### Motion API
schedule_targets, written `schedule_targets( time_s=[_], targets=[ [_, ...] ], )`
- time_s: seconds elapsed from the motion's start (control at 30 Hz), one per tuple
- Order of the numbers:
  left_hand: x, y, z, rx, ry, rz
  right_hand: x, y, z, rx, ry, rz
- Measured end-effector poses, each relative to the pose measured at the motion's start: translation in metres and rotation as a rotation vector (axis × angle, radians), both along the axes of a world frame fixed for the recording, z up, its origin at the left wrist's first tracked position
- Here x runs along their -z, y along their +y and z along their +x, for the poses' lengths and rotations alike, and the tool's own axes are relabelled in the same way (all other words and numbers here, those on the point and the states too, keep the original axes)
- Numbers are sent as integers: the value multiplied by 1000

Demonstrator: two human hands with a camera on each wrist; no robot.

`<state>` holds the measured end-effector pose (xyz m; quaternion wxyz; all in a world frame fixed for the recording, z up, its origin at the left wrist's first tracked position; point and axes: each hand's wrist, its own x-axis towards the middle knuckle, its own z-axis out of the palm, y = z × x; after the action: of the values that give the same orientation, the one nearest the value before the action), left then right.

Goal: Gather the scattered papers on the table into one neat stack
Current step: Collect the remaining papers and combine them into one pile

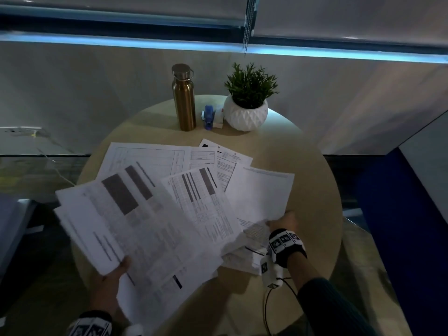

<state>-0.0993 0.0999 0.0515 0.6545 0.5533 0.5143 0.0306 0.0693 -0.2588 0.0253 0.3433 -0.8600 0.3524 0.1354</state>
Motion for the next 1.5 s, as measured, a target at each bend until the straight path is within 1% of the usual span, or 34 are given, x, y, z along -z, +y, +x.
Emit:
schedule_targets(
  time_s=[0.07,0.13,0.17,0.2,0.27,0.3,0.33,0.37,0.4,0.5,0.57,0.6,0.63,0.7,0.73,0.8,0.9,1.0,1.07,1.13,1.17,1.23,1.3,1.37,1.43,1.5],
  targets=[
    [-11,-10,10,98,13,68,-2,-2,1,20,-15,53],
    [-25,-22,19,211,-10,160,-6,-3,4,35,-61,125],
    [-29,-27,23,262,-23,195,-9,-2,5,39,-102,124],
    [-22,-26,25,308,-40,236,-15,0,5,44,-160,101],
    [-13,-24,26,360,-50,289,-31,2,4,35,-363,8],
    [-11,-23,27,359,-56,303,-42,3,1,20,-484,-43],
    [-9,-21,26,355,-60,308,-54,3,-3,20,-609,-71],
    [-9,-21,26,352,-72,298,-69,4,-9,40,-694,-64],
    [-9,-21,26,350,-79,290,-86,4,-15,62,-751,-34],
    [-14,-19,24,352,-123,259,-129,3,-26,132,-804,65],
    [-19,-18,25,355,-158,250,-149,1,-26,218,-937,292],
    [-21,-17,26,358,-177,244,-157,1,-24,212,-962,375],
    [-25,-17,28,361,-199,236,-161,3,-22,173,-938,424],
    [-32,-20,33,356,-242,217,-155,10,-20,27,-817,513],
    [-36,-22,36,353,-258,216,-146,17,-19,-36,-752,568],
    [-48,-26,43,405,-292,207,-122,33,-22,-138,-619,626],
    [-60,-36,52,503,-354,171,-92,58,-33,-223,-456,719],
    [-58,-39,64,519,-344,165,-81,73,-39,-262,-388,812],
    [-55,-37,68,499,-349,111,-80,77,-40,-276,-383,846],
    [-54,-37,67,491,-408,62,-84,79,-45,-276,-450,867],
    [-58,-41,65,521,-459,79,-86,80,-47,-260,-498,871],
    [-63,-52,62,584,-521,206,-87,81,-51,-240,-607,849],
    [-65,-59,58,576,-568,344,-88,82,-55,-235,-712,835],
    [-62,-62,56,547,-607,376,-85,81,-56,-236,-777,816],
    [-54,-65,52,578,-589,323,-80,81,-59,-260,-740,796],
    [-43,-69,50,581,-529,240,-69,83,-62,-323,-631,747]
  ],
)
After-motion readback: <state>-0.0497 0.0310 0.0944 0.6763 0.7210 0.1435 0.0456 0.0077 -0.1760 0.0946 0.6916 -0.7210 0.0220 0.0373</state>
